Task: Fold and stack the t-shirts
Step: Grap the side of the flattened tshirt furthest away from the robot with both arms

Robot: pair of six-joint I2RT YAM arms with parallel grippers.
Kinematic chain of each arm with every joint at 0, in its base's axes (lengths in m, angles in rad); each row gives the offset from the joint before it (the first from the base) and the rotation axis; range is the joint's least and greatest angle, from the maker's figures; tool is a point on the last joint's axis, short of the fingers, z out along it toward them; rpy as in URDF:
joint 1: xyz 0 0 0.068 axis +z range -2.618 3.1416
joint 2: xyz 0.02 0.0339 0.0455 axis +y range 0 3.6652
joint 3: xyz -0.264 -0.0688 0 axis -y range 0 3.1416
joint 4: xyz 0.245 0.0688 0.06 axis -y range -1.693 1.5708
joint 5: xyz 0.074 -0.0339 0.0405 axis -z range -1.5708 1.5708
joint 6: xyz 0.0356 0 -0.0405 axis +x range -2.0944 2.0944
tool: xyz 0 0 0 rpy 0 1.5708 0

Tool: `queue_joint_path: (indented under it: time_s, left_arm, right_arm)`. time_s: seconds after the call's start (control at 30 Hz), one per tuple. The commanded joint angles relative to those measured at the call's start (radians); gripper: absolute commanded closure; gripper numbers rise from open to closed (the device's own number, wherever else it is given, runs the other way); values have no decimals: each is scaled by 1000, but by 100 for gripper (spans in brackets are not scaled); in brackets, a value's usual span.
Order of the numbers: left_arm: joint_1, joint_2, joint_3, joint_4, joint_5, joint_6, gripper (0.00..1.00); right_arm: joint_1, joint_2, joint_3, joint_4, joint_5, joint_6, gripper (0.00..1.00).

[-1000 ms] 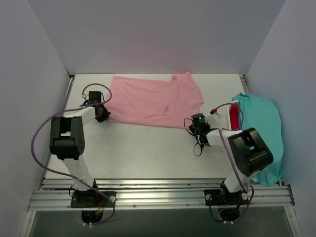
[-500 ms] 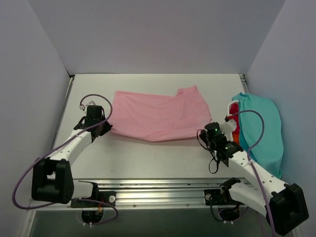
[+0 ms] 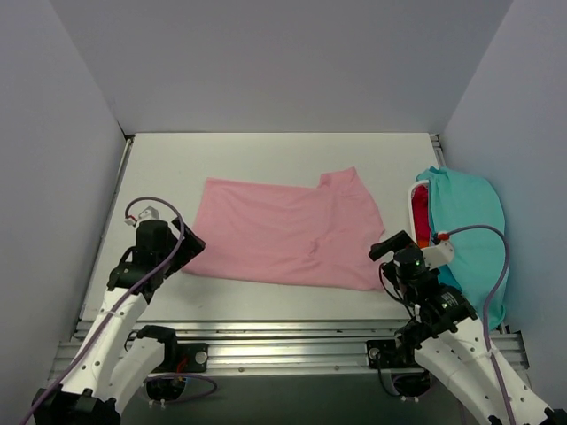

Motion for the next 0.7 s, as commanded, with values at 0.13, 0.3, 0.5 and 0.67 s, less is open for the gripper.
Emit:
queue_joint_path:
  time_s: [0.13, 0.3, 0.5, 0.67]
  left_arm:
    - [-10, -53, 122, -59, 35, 4, 6]
    - [-2, 165, 239, 96, -14, 65, 6]
    - [21, 475, 367, 316, 29, 122, 6]
    - [41, 633, 438, 409, 90, 144, 6]
  right_arm:
    - [6, 22, 113, -19, 80, -26, 0]
    - [-1, 346, 211, 269, 63, -159, 0]
    - [-149, 833, 507, 515, -88, -280, 0]
    - [-222, 1252, 902, 515, -32, -401, 0]
